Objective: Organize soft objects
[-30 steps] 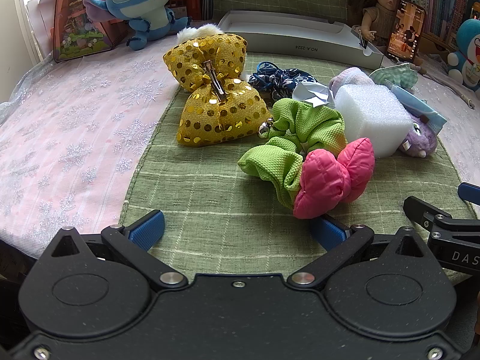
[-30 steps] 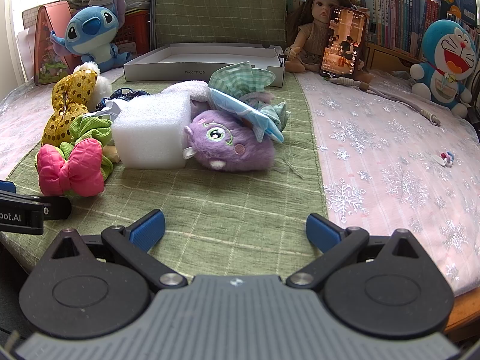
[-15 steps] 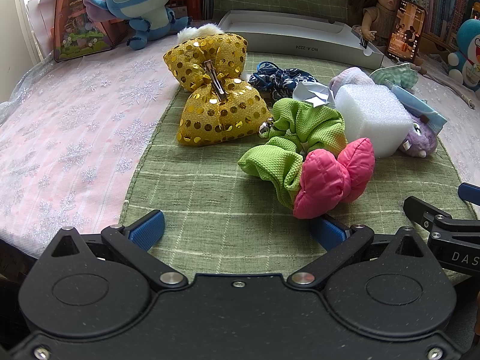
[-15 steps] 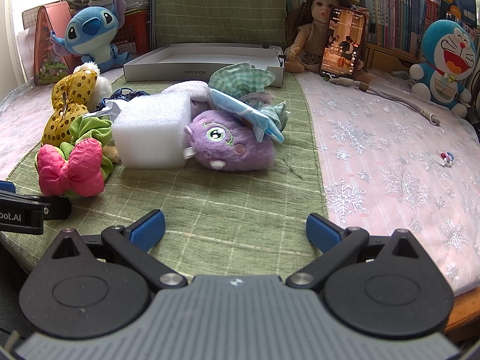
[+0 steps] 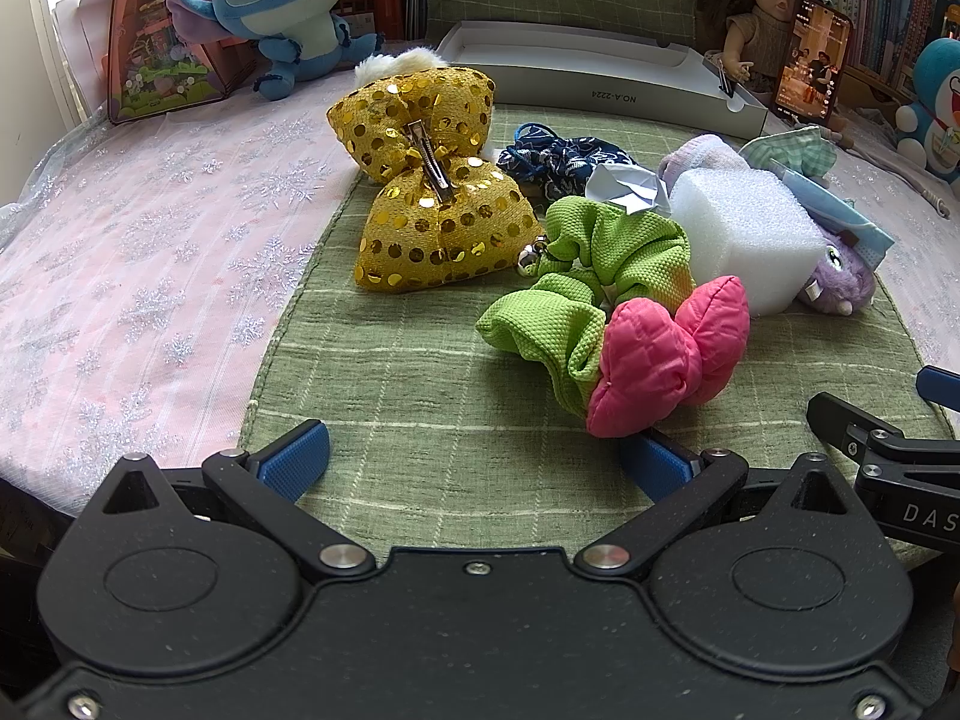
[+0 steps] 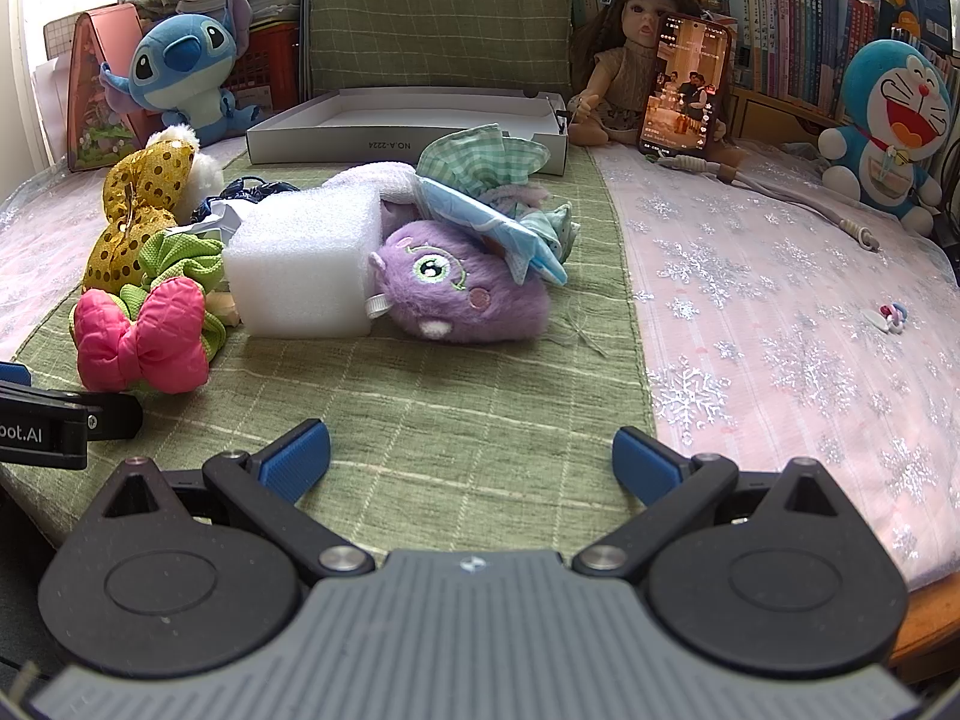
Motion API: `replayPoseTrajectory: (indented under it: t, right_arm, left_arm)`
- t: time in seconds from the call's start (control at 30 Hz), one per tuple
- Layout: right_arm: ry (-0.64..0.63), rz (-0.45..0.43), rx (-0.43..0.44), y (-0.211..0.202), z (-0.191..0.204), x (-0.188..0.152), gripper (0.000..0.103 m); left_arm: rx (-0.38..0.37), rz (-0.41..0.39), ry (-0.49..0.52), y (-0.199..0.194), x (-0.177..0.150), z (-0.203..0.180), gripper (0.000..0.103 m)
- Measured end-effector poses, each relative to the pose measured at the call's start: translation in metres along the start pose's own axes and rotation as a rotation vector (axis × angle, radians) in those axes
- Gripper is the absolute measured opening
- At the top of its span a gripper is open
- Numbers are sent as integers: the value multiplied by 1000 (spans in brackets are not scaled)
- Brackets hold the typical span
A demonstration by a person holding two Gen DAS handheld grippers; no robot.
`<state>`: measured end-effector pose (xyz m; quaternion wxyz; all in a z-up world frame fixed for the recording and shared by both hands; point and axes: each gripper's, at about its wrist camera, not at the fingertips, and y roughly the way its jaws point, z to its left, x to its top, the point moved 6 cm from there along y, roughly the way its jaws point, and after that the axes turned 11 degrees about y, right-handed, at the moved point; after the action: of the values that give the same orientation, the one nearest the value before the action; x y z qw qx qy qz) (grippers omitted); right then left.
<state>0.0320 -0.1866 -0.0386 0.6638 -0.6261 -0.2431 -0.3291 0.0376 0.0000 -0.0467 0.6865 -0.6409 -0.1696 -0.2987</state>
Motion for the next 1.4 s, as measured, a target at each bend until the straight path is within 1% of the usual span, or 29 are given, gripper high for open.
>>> replayPoseTrajectory:
  t: [0.27,0.53,0.7,0.8,0.97,1.1,1.23,1.3,1.33,1.4]
  right_arm:
    - [-2,-12,5,1,0,0,103]
    - [-17,-29,19,1,0,-1,103]
    - [-11,-64,38,4,0,-1,103]
    - [-7,-68,41,4,0,-1,103]
    - [-17,-79,54,2,1,0,103]
    - [-27,-115,64,-4,0,6,100]
    - [-49,-157,64,-10,-1,13,94]
    - [-48,-165,66,-11,-2,16,91]
    - [-46,-171,65,-12,-3,17,88]
    - [-40,-181,65,-13,-5,20,83]
  left_arm:
    - [0,-8,5,0,0,0,103]
    - [-18,-32,33,-2,-1,1,103]
    - [-10,-64,32,-3,-6,1,103]
    - [-10,-64,33,-4,-6,2,103]
    - [-36,-44,21,-9,-2,2,97]
    - [-82,-68,7,-19,1,1,92]
    - [-72,-125,48,-33,7,-4,90]
    - [-68,-157,66,-41,10,-8,87]
    - [-71,-166,68,-44,11,-9,84]
    - [-86,-190,69,-50,13,-12,84]
